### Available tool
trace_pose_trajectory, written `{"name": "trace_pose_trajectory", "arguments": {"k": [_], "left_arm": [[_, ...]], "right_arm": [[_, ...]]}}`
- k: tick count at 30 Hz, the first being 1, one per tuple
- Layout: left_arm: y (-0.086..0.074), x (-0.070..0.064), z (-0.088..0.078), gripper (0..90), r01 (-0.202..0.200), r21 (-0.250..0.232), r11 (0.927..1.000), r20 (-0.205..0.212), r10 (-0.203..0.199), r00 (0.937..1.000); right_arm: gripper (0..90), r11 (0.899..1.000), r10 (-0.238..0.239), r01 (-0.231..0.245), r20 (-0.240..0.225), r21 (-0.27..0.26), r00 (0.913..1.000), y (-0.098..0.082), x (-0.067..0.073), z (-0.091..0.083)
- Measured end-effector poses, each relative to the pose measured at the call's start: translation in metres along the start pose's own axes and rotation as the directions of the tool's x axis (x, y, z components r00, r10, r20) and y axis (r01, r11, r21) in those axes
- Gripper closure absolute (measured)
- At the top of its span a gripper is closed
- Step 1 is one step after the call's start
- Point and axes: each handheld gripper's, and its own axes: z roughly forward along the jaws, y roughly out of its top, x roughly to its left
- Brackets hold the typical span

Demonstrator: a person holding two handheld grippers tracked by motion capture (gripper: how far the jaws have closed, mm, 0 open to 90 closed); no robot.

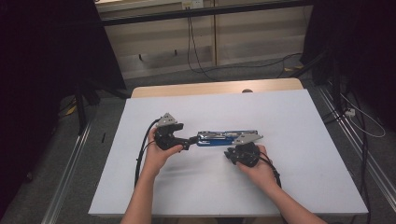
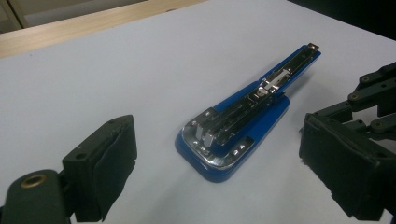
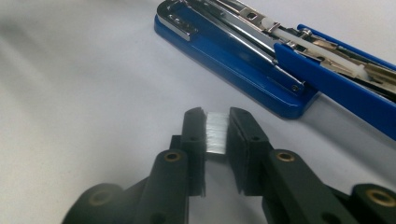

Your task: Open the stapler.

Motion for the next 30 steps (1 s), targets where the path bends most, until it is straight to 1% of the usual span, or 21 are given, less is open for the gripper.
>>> {"name": "trace_pose_trajectory", "arguments": {"k": [2,7,13,15,16,17,25,27,28,30], "left_arm": [[0.0,0.0,-0.001,11.4,0.008,-0.009,0.9999,0.0,-0.008,1.0],[0.001,0.002,-0.003,11.4,-0.001,-0.004,1.0,-0.007,0.001,1.0],[0.001,0.002,-0.004,11.4,0.001,-0.009,1.0,-0.008,-0.001,1.0],[0.001,0.002,-0.005,11.4,0.004,-0.01,0.9999,-0.01,-0.004,0.9999],[0.001,0.001,-0.005,11.4,0.009,-0.016,0.9998,-0.01,-0.009,0.9999],[0.001,0.002,-0.006,11.4,0.0,-0.012,0.9999,-0.014,0.0,0.9999],[0.001,0.004,-0.009,11.0,0.006,-0.009,0.9999,-0.025,-0.006,0.9997],[0.001,0.005,-0.011,11.0,0.0,-0.014,0.9999,-0.027,0.0,0.9996],[0.001,0.005,-0.011,11.0,0.008,-0.018,0.9998,-0.025,-0.008,0.9996],[0.002,0.006,-0.012,10.6,0.003,-0.017,0.9998,-0.027,-0.003,0.9996]], "right_arm": [[79.0,1.0,0.002,-0.002,-0.008,-0.001,1.0,0.0,-0.001,0.0],[78.3,1.0,-0.005,0.005,-0.013,0.002,0.9999,0.0,-0.002,0.0],[79.0,1.0,-0.025,0.025,-0.02,0.009,0.9995,0.001,-0.002,0.0],[79.3,0.999,-0.037,0.037,-0.035,0.012,0.9987,0.002,-0.005,0.001],[79.3,0.999,-0.037,0.037,-0.035,0.012,0.9987,0.002,-0.005,0.001],[79.3,0.999,-0.042,0.042,-0.039,0.016,0.9984,0.002,-0.005,0.001],[79.3,0.997,-0.066,0.068,-0.074,0.024,0.995,0.005,-0.011,0.001],[79.3,0.998,-0.063,0.065,-0.092,0.018,0.9937,0.006,-0.013,0.0],[79.3,0.998,-0.06,0.062,-0.104,0.013,0.9928,0.007,-0.014,-0.001],[79.3,0.997,-0.074,0.075,-0.106,0.008,0.9916,0.01,-0.015,-0.002]]}}
